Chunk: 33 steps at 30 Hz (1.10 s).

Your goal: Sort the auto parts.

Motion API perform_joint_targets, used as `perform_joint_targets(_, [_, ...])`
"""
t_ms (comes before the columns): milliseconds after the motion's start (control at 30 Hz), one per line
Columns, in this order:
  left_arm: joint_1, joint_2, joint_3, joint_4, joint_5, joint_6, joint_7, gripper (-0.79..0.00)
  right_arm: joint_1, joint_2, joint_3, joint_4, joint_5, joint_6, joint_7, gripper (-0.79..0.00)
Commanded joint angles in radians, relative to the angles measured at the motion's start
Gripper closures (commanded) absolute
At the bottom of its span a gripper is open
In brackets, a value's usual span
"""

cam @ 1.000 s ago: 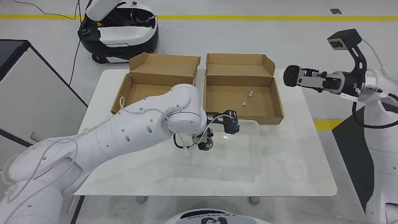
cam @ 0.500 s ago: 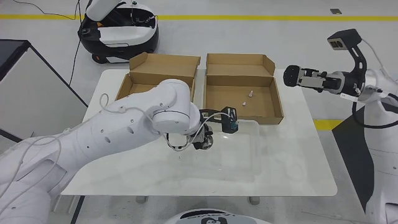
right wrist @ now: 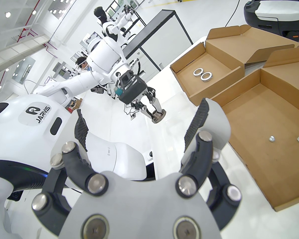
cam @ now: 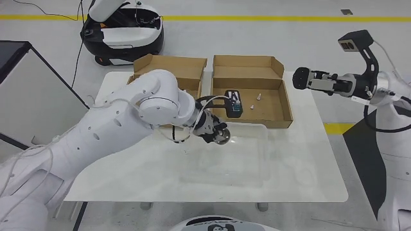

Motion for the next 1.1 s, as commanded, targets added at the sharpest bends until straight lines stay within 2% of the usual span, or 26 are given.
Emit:
perform_joint_targets(0, [0.038, 0.022, -0.049, 0.010, -0.011, -0.018, 0.013, 0.000, 0.000, 0.000, 0.000, 0.000, 0.000, 0.000, 0.000, -0.785])
perform_joint_targets(300, [0.206, 0.105, -0.240, 0.004, -0.019, -0.104, 0.054, 0.000, 0.000, 0.000, 0.000, 0.000, 0.000, 0.000, 0.000, -0.785])
perform_joint_targets(567, [0.374, 0.160, -0.407, -0.005, -0.260, -0.290, 0.167, 0.000, 0.000, 0.000, 0.000, 0.000, 0.000, 0.000, 0.000, -0.785])
perform_joint_targets(733, [0.439, 0.190, -0.439, -0.022, -0.395, -0.386, 0.263, 0.000, 0.000, 0.000, 0.000, 0.000, 0.000, 0.000, 0.000, -0.785])
perform_joint_targets(1067, [0.462, 0.253, -0.403, -0.022, -0.623, -0.580, 0.457, 0.000, 0.000, 0.000, 0.000, 0.000, 0.000, 0.000, 0.000, -0.785])
